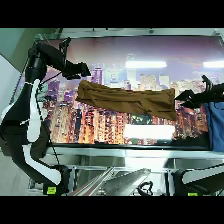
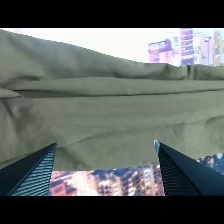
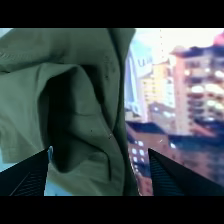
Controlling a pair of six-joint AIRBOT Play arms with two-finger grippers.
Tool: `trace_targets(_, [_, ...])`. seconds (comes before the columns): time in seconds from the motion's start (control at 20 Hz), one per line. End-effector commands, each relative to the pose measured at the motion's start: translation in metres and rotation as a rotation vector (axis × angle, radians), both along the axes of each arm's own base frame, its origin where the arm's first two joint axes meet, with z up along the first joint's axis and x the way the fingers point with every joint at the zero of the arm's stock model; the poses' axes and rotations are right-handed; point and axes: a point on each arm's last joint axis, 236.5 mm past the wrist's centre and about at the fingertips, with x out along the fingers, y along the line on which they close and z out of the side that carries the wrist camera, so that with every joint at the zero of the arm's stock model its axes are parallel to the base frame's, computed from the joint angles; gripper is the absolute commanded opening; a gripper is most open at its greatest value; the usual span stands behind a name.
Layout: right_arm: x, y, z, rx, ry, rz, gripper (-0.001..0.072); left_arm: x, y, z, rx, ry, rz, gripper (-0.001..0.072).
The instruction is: Fold the shirts.
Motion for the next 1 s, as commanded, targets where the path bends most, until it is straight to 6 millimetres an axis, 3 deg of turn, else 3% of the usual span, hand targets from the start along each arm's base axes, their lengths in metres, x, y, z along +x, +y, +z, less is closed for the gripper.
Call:
trace_targets(0.0, [-0.006, 0.007, 0.012, 0.05, 0.004, 0.037, 0.0712, 0.001, -0.003, 0.001, -0.009, -0.005, -0.002, 0.0699])
trace_targets(0.1, [-0.015, 0.023, 0.014, 0.066, 0.024, 0.102, 0.0713, 0.001, -0.003, 0.001, -0.009, -0.006, -0.002, 0.0698])
trace_targets(0.35, [0.008, 0.032, -0.004, 0.004, -0.017, 0.078, 0.0714, 0.007, -0.003, 0.003, -0.013, -0.029, 0.008, 0.0698])
trace_targets(0.6, [0.017, 0.028, -0.029, -0.042, 0.007, 0.033, 0.0712, 0.006, -0.004, 0.003, -0.013, -0.028, 0.007, 0.0698])
trace_targets(0.7, [0.018, 0.027, -0.029, -0.043, 0.007, 0.032, 0.0713, 0.005, -0.004, 0.003, -0.014, -0.025, 0.005, 0.0698])
trace_targets(0.9, [0.013, 0.041, -0.036, -0.017, 0.035, 0.059, 0.07, 0.001, -0.025, 0.004, -0.016, -0.033, -0.034, 0.0697])
trace_targets(0.95, [0.012, 0.047, -0.04, -0.011, 0.045, 0.074, 0.0645, 0.0, -0.037, 0.005, -0.018, -0.044, -0.053, 0.0631])
